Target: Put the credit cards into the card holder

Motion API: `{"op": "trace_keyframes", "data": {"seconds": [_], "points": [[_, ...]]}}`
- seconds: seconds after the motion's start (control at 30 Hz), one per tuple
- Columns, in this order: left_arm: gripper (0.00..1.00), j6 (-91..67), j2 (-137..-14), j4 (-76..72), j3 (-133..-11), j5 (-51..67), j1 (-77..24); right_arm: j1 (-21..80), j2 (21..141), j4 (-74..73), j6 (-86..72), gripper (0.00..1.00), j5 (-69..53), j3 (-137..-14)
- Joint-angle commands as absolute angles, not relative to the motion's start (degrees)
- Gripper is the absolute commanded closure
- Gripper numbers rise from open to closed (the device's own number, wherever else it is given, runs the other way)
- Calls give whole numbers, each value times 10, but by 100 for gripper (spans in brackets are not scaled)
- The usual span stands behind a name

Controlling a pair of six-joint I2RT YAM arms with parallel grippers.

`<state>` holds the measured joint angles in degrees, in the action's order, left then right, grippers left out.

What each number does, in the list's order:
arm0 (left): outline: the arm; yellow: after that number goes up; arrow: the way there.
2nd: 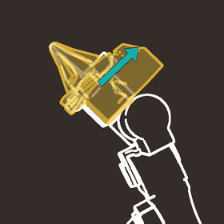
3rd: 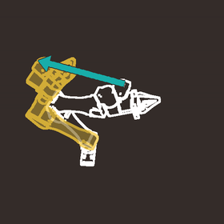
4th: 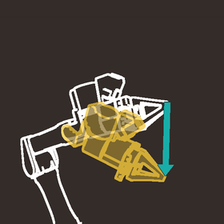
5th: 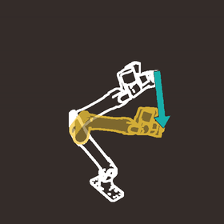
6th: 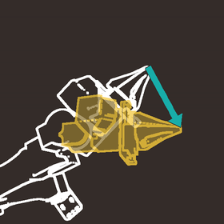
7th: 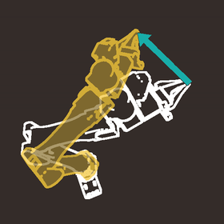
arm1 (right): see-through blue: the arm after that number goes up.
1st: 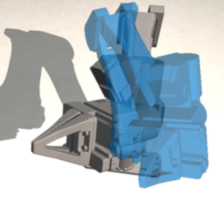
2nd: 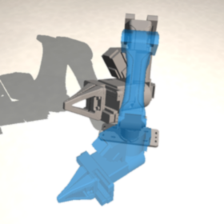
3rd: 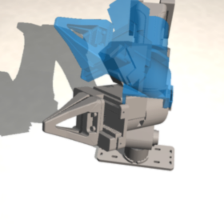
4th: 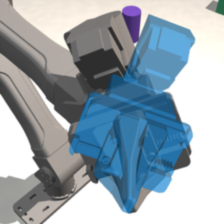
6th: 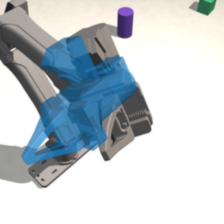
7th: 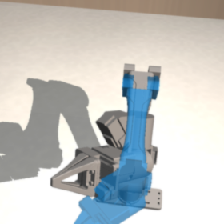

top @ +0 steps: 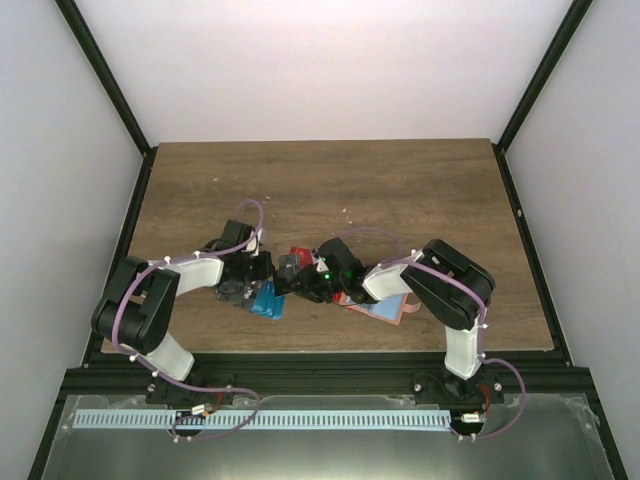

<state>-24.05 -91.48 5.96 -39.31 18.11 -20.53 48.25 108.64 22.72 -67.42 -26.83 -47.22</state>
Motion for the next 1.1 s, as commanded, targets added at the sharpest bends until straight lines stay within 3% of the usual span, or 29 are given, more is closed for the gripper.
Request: {"op": "trace_keyframes", "data": {"seconds": [0.0, 0.23, 0.77, 0.93, 1.07], "points": [[96, -243, -912, 47, -385, 185, -203, 487, 1097, 238, -681, 72, -273, -489], [96, -246, -898, 48, -381, 186, -202, 487, 1101, 251, -685, 99, -283, -486], [91, -262, -745, 111, -409, 170, -203, 487, 1014, 227, -646, 99, -279, -469], [80, -259, -695, 142, -427, 156, -202, 486, 975, 210, -622, 99, -259, -464], [54, -256, -660, 158, -431, 143, -201, 485, 943, 196, -601, 99, -239, -460]]}}
